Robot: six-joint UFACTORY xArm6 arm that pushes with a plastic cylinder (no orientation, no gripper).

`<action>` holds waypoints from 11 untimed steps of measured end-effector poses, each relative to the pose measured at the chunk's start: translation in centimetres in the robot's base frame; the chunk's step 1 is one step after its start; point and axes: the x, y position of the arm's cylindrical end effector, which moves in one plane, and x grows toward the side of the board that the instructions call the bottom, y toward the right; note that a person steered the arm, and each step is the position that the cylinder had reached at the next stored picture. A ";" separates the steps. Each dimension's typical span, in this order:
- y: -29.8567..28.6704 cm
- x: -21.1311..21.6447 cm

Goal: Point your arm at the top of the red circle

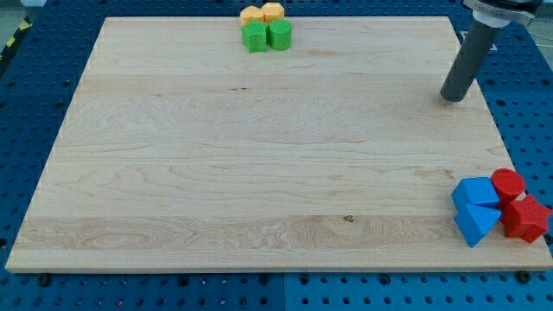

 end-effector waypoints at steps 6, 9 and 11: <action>2.6 0.0; 4.2 7.3; 5.7 10.9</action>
